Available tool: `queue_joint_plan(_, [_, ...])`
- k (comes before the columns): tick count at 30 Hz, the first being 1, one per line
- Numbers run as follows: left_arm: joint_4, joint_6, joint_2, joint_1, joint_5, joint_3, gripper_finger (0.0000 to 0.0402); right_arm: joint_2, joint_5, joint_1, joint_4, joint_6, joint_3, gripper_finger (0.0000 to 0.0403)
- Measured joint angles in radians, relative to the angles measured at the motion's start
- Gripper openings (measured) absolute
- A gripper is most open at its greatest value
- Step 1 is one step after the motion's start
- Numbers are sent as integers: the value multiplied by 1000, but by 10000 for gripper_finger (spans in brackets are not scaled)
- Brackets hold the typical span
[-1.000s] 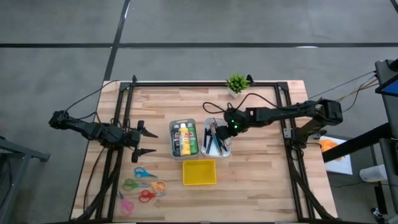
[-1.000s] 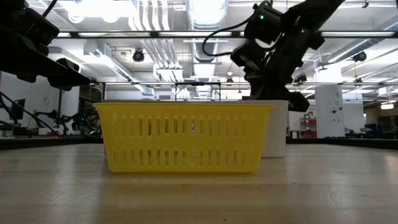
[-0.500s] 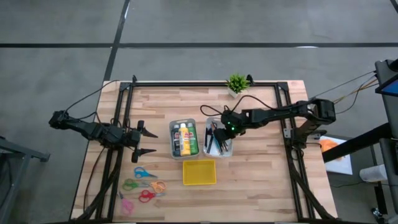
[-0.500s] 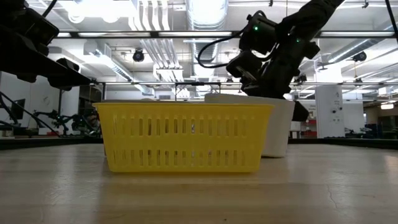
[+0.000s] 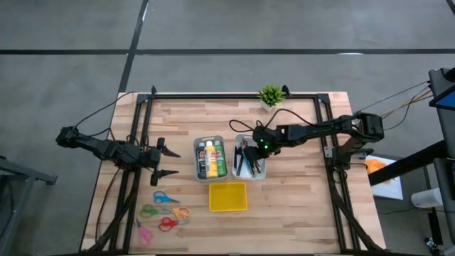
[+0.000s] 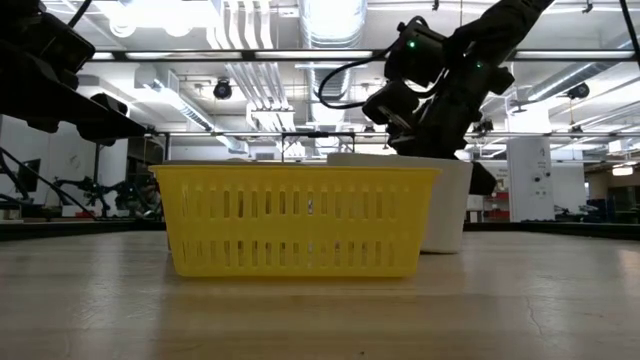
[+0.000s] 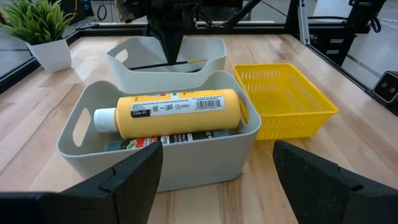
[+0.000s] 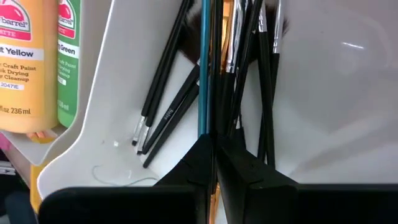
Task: Pick & Place Paint Supplies
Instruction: Put the gold paint brush into the white bin, then put the blue scissors into the yellow bin
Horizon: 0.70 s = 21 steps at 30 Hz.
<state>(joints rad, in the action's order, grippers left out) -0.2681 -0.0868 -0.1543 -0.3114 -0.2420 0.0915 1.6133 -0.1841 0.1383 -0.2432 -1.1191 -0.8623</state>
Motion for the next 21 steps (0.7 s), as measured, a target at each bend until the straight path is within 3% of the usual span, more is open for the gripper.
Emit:
queue_joint_plan(7, [0,0,0,0,0,0,306,-8,4,0,16,0,0,18])
queue_joint_plan(14, [0,0,0,0,0,0,306,-8,3,0,37,9,0,69])
queue_joint_plan(21, [0,0,0,0,0,0,306,-8,3,0,42,14,0,77])
